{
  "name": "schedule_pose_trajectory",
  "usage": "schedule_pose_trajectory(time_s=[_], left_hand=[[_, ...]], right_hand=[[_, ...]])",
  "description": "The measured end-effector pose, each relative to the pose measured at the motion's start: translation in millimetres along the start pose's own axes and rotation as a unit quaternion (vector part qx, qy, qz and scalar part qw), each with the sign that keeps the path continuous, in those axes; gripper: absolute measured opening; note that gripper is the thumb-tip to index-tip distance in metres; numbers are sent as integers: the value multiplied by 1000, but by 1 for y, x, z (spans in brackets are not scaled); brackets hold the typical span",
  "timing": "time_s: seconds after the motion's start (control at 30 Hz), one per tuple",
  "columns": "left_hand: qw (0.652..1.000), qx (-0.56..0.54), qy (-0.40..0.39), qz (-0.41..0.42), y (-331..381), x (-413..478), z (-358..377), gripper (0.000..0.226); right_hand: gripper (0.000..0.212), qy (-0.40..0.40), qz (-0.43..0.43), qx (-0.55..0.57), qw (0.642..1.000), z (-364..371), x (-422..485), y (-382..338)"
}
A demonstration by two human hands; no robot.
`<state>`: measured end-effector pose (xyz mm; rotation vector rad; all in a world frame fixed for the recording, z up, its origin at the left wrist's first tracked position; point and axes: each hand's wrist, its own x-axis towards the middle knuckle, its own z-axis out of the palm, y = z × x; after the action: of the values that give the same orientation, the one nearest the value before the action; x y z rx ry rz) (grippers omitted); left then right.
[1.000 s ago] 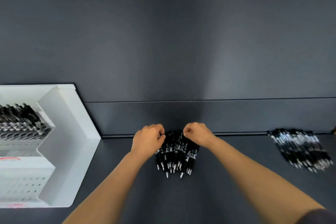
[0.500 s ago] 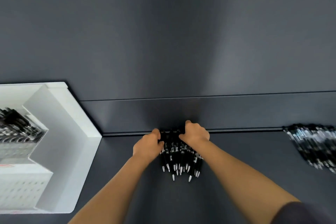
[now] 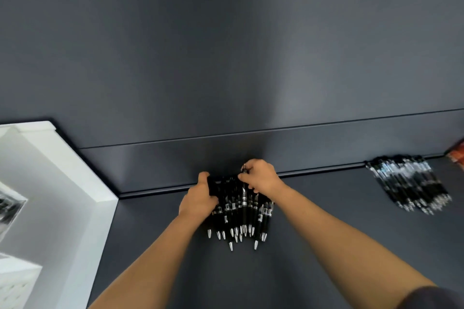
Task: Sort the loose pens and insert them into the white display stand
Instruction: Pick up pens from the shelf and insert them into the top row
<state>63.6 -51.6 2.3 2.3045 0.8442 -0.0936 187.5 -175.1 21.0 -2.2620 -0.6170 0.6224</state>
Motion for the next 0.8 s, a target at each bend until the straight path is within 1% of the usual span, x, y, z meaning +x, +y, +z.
schedule_pose_trajectory(time_s=[0.1,0.23,0.4,0.47,0.57,0.63,0.73,0.8], left_hand=[[996,-76,-9,46,3,-3,-5,64],[976,-208,-18,65,14,-10,-14,58],[953,-294,33,68,23,-26,-28,46],[950,-299,67,69,27,-37,-36,38],[949,-265,142,89,27,-54,-51,29],[948,-241,188,92,22,-69,-62,25],[932,-276,217,87,10,-91,-81,18],[922,-284,253,78,-1,-106,-95,17]], right_hand=[[13,-12,4,76,997,-7,-6,-6],[15,-11,-29,111,993,-17,-15,-22],[13,-26,-89,152,984,-23,-33,-43],[10,-37,-94,176,979,-22,-40,-53],[20,-67,-89,232,966,-16,-49,-72],[23,-91,-103,260,956,-7,-56,-86],[18,-105,-146,276,944,11,-66,-109],[15,-104,-169,288,937,23,-74,-127]])
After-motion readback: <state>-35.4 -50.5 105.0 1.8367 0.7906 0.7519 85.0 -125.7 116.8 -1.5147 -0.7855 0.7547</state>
